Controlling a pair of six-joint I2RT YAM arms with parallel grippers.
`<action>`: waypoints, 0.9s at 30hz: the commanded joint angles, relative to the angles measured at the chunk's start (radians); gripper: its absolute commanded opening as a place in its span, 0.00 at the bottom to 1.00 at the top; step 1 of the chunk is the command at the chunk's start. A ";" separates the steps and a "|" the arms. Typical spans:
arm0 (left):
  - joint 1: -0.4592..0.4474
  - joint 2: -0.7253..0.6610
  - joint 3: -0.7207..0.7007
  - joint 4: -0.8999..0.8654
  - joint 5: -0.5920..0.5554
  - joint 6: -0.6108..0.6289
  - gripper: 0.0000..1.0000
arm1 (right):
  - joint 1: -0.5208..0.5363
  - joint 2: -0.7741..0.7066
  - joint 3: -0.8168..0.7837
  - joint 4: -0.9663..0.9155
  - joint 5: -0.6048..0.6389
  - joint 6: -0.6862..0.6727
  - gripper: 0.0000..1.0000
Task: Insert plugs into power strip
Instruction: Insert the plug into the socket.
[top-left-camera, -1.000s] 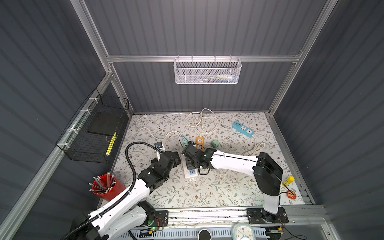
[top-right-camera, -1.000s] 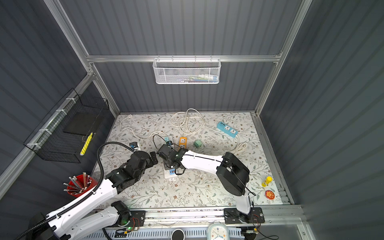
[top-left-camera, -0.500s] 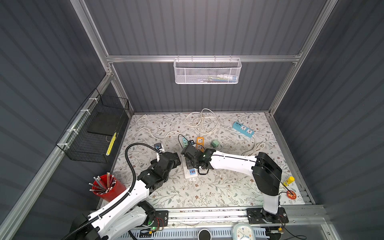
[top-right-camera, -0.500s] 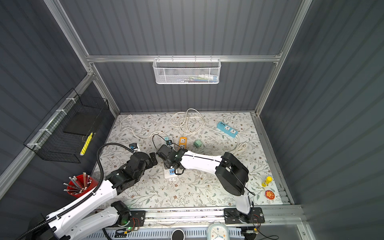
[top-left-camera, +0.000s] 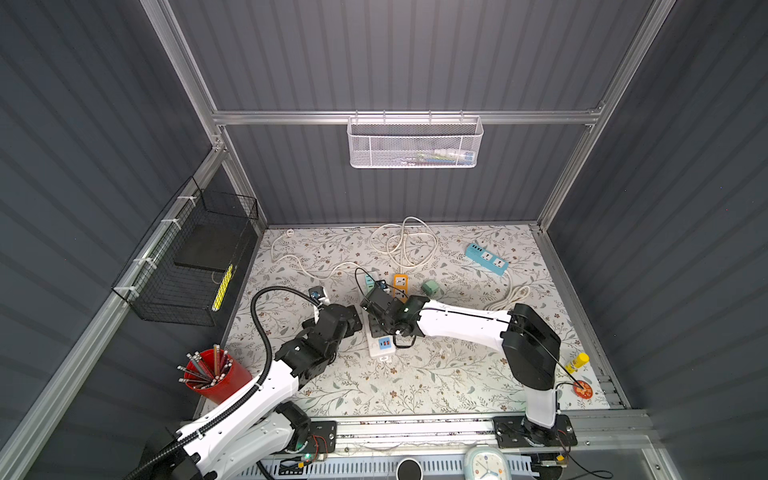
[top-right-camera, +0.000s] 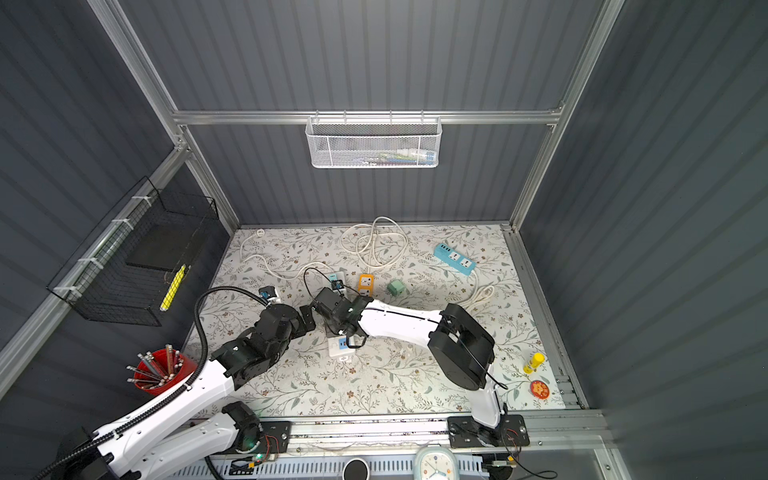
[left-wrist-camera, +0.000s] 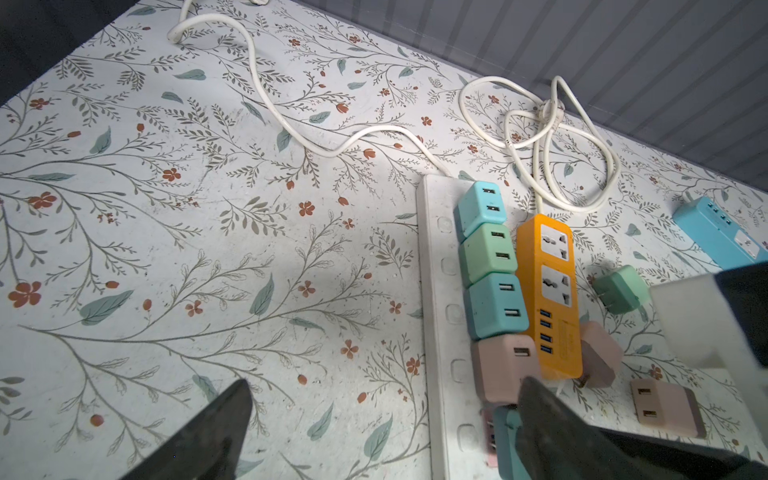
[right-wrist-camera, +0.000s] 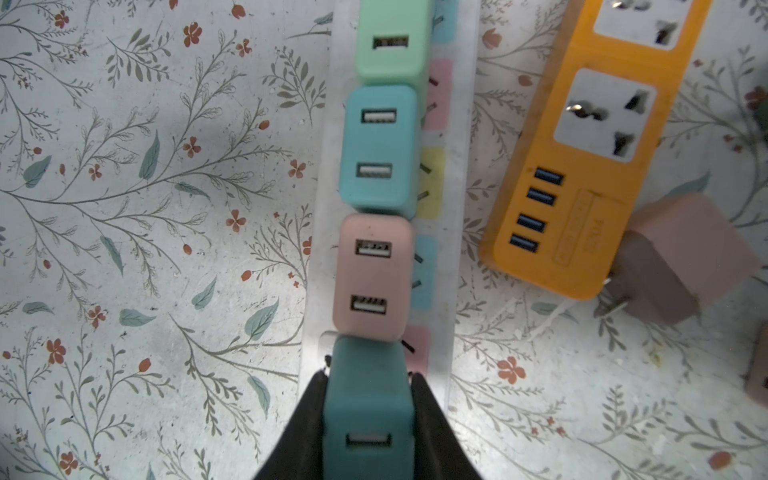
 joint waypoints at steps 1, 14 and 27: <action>0.008 -0.008 -0.006 0.000 0.008 0.000 1.00 | 0.010 0.026 0.000 -0.110 0.029 0.011 0.19; 0.011 0.005 -0.003 0.012 0.025 0.001 1.00 | 0.014 0.048 0.031 -0.145 0.036 0.006 0.19; 0.013 0.002 0.002 0.008 0.020 0.007 1.00 | 0.023 0.168 0.011 -0.150 0.051 0.081 0.20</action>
